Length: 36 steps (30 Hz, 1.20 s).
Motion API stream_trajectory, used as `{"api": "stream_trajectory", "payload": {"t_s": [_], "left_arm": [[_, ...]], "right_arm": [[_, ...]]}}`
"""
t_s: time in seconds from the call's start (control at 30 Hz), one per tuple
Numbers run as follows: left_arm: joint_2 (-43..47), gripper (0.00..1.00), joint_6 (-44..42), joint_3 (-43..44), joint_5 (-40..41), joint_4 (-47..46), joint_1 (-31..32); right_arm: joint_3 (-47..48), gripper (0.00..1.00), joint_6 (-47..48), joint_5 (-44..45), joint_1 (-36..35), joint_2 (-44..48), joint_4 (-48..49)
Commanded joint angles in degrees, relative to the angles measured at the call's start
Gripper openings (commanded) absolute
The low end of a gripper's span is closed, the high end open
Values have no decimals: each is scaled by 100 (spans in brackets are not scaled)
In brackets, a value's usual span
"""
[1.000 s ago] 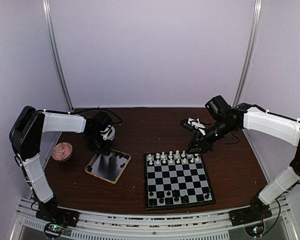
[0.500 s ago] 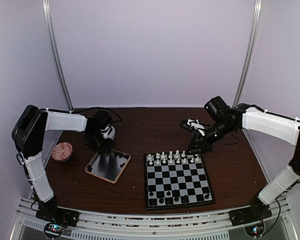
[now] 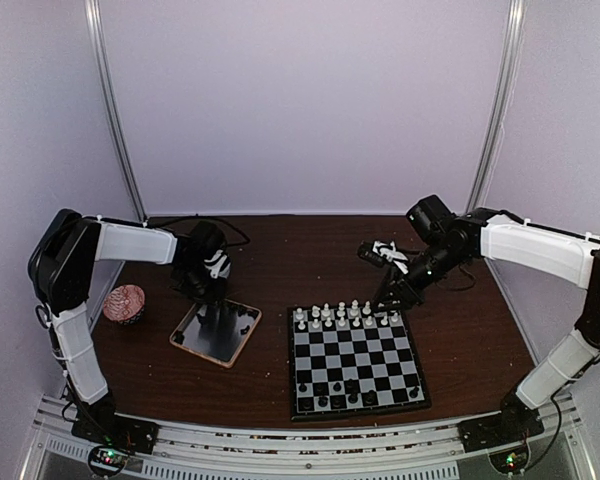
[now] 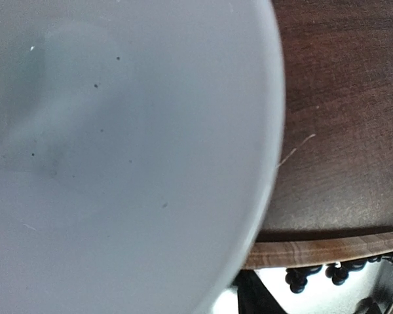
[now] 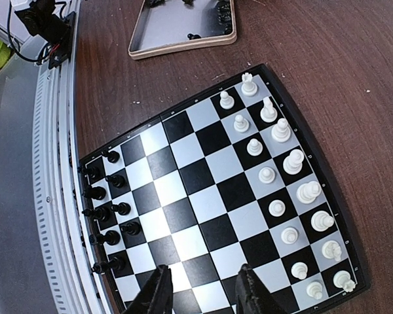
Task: Set up the chess pieces on the board
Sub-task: Pick up the bishop from the storage box.
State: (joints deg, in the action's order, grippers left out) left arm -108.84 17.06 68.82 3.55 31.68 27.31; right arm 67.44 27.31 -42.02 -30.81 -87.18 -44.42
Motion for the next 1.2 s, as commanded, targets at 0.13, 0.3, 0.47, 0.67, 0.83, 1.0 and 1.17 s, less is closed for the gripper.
{"api": "stream_trajectory", "payload": {"t_s": [0.13,0.3,0.47,0.67,0.83,1.0,1.17], "left_arm": [[515,46,-40,-247,-123,197,21],[1085,48,481,-379,390,247,20],[1164,46,735,-377,520,526,22],[1479,38,1463,-818,408,763,59],[1615,36,1939,-1029,665,880,66],[1401,33,1879,-1024,447,818,88],[1374,33,1956,-1139,512,842,108]], "right_arm": [[98,34,90,-96,40,-54,-109],[161,34,115,-161,40,-177,-165],[183,34,132,-200,40,-193,-223],[173,34,124,-183,40,-127,-209],[166,34,134,-208,40,-138,-217],[175,34,160,-245,42,-181,-261],[166,33,161,-221,40,-133,-249]]}}
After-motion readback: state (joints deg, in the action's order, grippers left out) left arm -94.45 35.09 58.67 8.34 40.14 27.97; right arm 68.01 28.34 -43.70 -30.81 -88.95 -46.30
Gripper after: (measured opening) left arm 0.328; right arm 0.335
